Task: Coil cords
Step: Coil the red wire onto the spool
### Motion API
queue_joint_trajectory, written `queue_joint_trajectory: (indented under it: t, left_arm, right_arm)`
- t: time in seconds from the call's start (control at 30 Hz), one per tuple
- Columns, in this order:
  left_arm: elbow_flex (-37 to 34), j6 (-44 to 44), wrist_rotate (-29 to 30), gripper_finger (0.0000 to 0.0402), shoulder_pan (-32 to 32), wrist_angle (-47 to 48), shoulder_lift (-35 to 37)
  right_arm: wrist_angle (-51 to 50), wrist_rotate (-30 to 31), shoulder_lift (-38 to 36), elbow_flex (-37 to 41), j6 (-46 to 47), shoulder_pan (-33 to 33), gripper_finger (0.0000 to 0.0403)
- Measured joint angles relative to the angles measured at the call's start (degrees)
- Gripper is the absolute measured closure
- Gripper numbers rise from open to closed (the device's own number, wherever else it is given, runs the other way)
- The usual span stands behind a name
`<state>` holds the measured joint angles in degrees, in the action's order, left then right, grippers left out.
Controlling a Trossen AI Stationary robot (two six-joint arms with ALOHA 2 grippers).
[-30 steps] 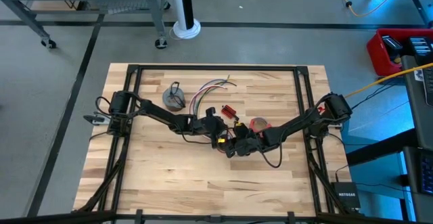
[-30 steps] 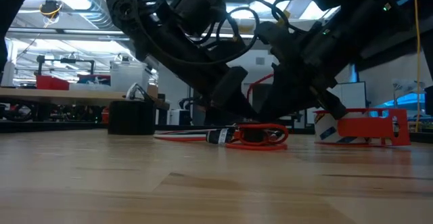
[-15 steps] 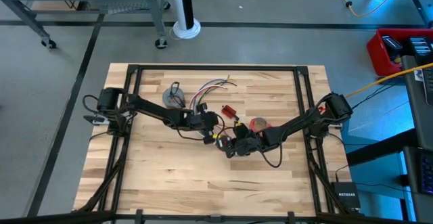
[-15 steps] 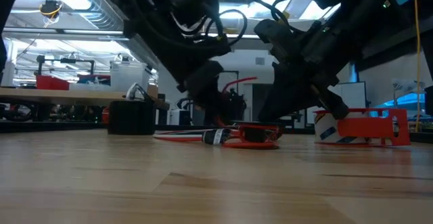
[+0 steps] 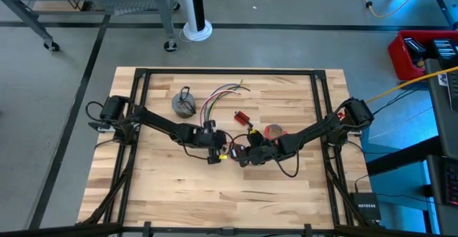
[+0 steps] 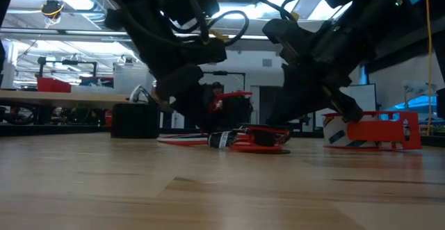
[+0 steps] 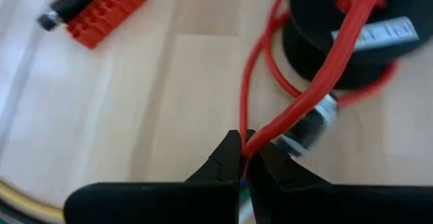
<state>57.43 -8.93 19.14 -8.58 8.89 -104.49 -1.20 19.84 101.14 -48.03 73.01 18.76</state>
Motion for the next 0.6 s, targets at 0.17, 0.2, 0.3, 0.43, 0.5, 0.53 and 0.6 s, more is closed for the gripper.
queue_joint_trajectory:
  t: [0.17, 0.2, 0.3, 0.43, 0.5, 0.53, 0.6]
  left_arm:
    - [0.00, 0.12, -0.06, 0.0401, -1.49, -1.99, -0.02]
    - [0.00, 0.24, -0.06, 0.0401, -1.59, -3.09, -0.02]
    - [0.00, 0.40, -0.09, 0.0401, -1.42, -7.11, -0.02]
    - [0.00, 1.40, -0.14, 0.0401, -1.12, -11.25, -0.02]
    - [0.00, 1.26, -1.41, 0.0401, -1.15, -11.52, -0.02]
    - [0.00, 0.77, -2.19, 0.0401, -1.20, -11.14, -0.02]
    - [0.00, -0.28, -2.64, 0.0401, -1.56, -9.60, -0.04]
  right_arm:
    - [-0.96, -0.08, -0.01, -0.02, 0.27, 0.03, 0.0393]
    - [-0.94, -0.29, -0.02, -0.02, 0.27, 0.03, 0.0393]
    - [-0.96, -1.03, -0.02, -0.02, 0.29, 0.01, 0.0393]
    - [-1.09, -1.54, -0.04, -0.02, 0.71, 0.01, 0.0393]
    - [-1.39, -1.98, -0.07, -0.02, 1.48, 0.01, 0.0393]
    - [-1.72, -2.19, -0.08, -0.03, 1.61, 0.01, 0.0393]
    - [-2.27, -2.52, -0.13, -0.07, 1.65, 0.23, 0.0393]
